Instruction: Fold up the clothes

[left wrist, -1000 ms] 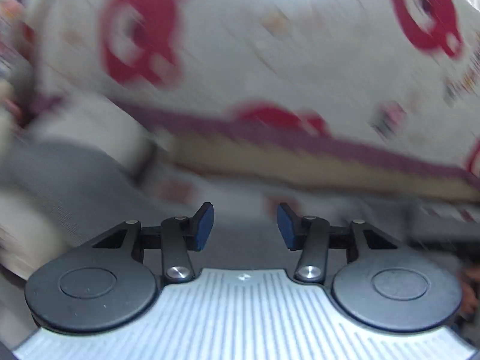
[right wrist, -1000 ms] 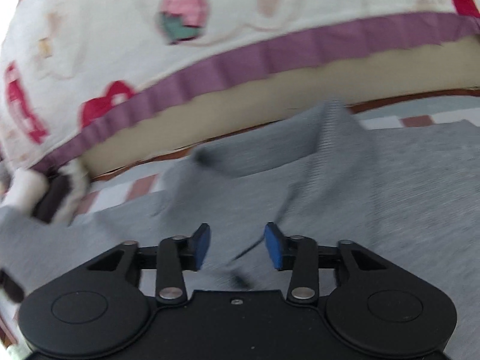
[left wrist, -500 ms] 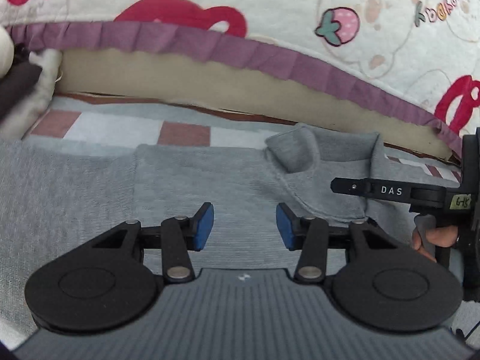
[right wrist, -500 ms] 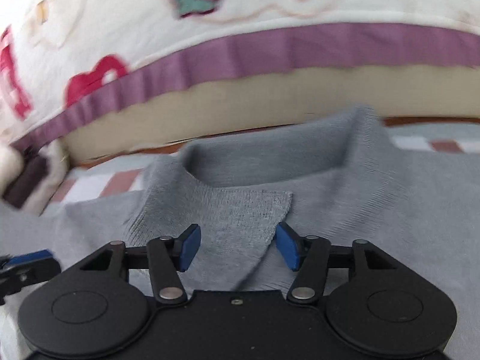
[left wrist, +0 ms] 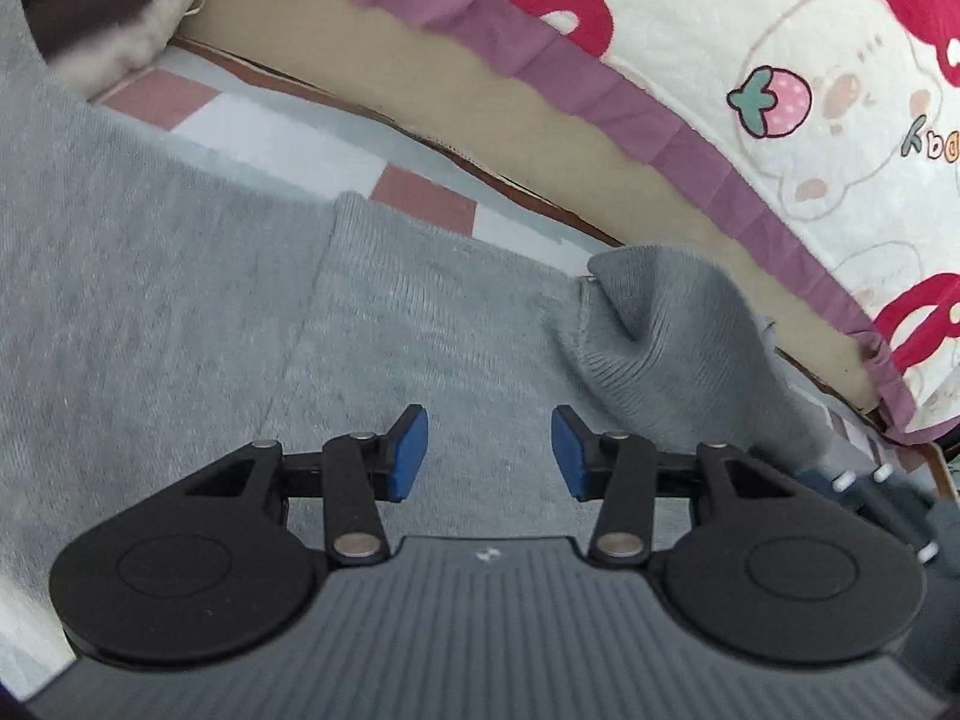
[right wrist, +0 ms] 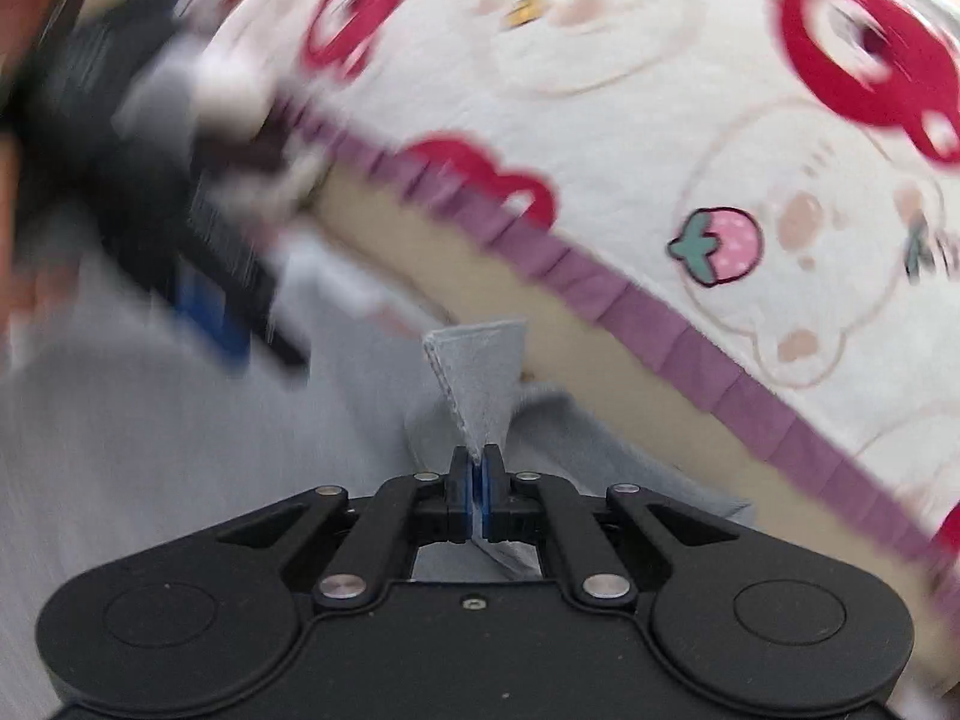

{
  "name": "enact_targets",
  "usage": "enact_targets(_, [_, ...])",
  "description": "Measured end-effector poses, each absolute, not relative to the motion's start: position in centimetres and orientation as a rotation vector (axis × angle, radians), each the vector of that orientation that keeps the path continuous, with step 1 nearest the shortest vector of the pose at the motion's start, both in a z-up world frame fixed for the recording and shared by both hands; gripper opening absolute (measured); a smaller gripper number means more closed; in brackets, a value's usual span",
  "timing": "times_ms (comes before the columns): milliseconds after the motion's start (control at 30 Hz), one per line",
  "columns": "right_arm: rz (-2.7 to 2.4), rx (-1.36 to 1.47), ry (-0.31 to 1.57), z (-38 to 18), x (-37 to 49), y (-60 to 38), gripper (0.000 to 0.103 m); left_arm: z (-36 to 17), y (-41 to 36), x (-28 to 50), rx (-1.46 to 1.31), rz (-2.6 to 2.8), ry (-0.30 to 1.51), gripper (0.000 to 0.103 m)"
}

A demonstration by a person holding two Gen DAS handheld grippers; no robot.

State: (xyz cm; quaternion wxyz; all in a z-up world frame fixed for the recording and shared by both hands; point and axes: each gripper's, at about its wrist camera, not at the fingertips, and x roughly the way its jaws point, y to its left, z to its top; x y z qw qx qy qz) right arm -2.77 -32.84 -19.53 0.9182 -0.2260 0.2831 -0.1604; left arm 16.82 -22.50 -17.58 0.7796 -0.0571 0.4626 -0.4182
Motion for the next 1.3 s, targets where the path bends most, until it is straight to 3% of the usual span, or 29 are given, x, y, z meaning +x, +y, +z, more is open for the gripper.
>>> enact_targets(300, [-0.259,-0.998,0.619,-23.8,-2.8,-28.3,0.004,-17.0,-22.3,16.1,-0.306,-0.996,0.976,0.046])
enact_targets(633, [-0.204,-1.184,0.706,-25.3,-2.7,-27.9,0.004,-15.6,-22.0,16.4,-0.295,-1.039,1.000,0.051])
enact_targets(700, [-0.189,-1.213,0.722,-25.6,-2.6,-27.8,0.005,-15.6,-22.9,16.7,-0.313,-1.067,1.010,0.059])
enact_targets(833, [-0.159,-1.271,0.752,-26.1,-2.2,-27.6,0.005,-16.7,-25.8,17.0,-0.295,-1.106,1.076,0.063])
enact_targets(933, [-0.081,-1.101,0.760,-23.2,-2.2,-28.7,0.005,-17.9,-26.3,17.4,-0.280,-1.123,1.106,0.066])
enact_targets(967, [-0.051,-1.023,0.761,-21.9,-2.2,-29.1,0.005,-18.3,-26.4,17.6,-0.277,-1.130,1.117,0.053])
enact_targets(1000, [-0.021,-0.946,0.761,-20.7,-2.2,-29.6,0.005,-18.7,-26.5,17.7,-0.274,-1.137,1.127,0.011])
enact_targets(1100, [0.066,-0.713,0.756,-16.9,-2.2,-31.0,0.003,-19.9,-26.7,18.3,-0.265,-1.157,1.160,0.010])
enact_targets(1200, [0.150,-0.480,0.744,-13.2,-2.2,-32.3,0.025,-21.1,-27.0,18.9,-0.257,-1.178,1.192,0.008])
enact_targets(1300, [0.112,-0.304,0.734,-13.0,-0.3,-34.7,0.027,-22.0,-27.2,19.3,-0.243,-1.198,1.213,0.008])
